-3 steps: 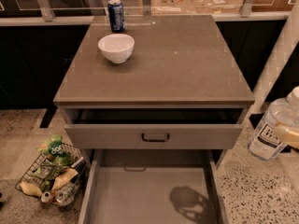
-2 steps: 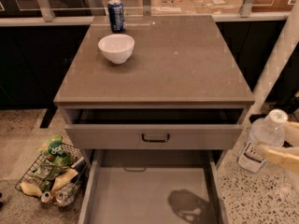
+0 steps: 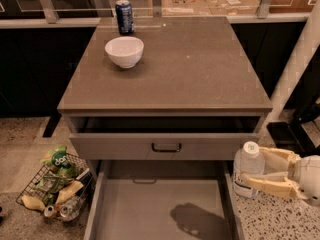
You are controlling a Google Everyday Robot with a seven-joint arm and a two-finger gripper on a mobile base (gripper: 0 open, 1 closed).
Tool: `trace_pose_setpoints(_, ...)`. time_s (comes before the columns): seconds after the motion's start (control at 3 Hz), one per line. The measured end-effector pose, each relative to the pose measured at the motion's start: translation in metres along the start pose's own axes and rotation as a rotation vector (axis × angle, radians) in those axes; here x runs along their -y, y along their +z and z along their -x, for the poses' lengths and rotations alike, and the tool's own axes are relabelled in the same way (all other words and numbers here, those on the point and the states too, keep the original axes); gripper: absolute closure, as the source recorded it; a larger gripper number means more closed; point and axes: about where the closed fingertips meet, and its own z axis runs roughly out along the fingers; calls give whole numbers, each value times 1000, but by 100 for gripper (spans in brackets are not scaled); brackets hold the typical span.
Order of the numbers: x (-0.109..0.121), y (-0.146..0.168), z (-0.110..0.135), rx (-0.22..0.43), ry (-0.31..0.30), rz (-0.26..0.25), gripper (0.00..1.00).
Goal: Place blue plastic bottle into middle drawer
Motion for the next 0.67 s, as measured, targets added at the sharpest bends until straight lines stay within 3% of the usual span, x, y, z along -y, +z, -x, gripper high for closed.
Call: trace_pose_setpoints(0.67, 6, 14, -11, 29, 14, 18, 100)
